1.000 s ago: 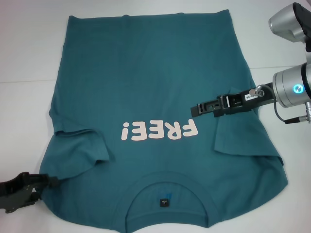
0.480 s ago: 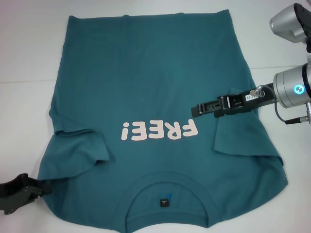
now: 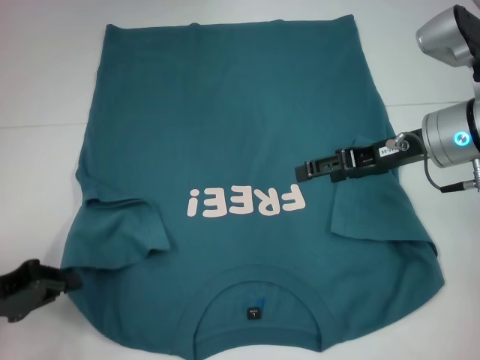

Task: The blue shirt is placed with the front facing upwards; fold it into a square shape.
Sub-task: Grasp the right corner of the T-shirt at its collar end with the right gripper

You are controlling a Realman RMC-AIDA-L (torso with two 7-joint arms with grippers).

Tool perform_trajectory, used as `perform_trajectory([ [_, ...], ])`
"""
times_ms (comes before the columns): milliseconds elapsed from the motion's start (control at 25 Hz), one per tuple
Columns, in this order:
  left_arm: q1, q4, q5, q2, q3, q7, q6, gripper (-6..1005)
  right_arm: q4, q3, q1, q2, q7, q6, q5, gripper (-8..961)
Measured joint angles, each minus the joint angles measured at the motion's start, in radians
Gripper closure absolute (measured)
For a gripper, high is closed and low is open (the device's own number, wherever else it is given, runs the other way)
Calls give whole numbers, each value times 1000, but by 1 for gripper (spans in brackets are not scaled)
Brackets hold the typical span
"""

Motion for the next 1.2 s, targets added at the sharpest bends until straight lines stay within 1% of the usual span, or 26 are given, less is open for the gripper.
perform_trajectory([
  [160,-4,-13,-2,7,-27,15,13,992,0,0,-1,-1,0,0,0,22],
  [320,-3,-13,15,7,-17,12,-10,991,0,0,-4,-2,-6,-1,0,22],
  [400,-2,-13,16,7,-16,12,-13,991,0,2,-11,-4,-18,-7,4,22],
  [520,-2,-13,16,7,-17,14,-13,990,-2,26,-30,-13,-49,-55,26,23],
  [680,-2,-13,11,6,-20,14,-14,989,-15,90,-73,-34,-67,-159,50,23],
  [800,-3,-13,11,6,-18,14,-16,988,-16,146,-109,-58,-66,-205,52,23],
  [920,-5,-13,11,6,-17,14,-20,987,-19,213,-144,-87,-66,-229,52,24],
  [1000,-7,-13,10,6,-17,15,-22,987,-19,247,-159,-101,-74,-237,52,24],
  [1080,-7,-13,10,6,-17,15,-26,986,-20,273,-172,-110,-87,-239,52,24],
  [1200,-7,-13,10,6,-17,15,-30,986,-20,285,-179,-112,-102,-241,52,24],
])
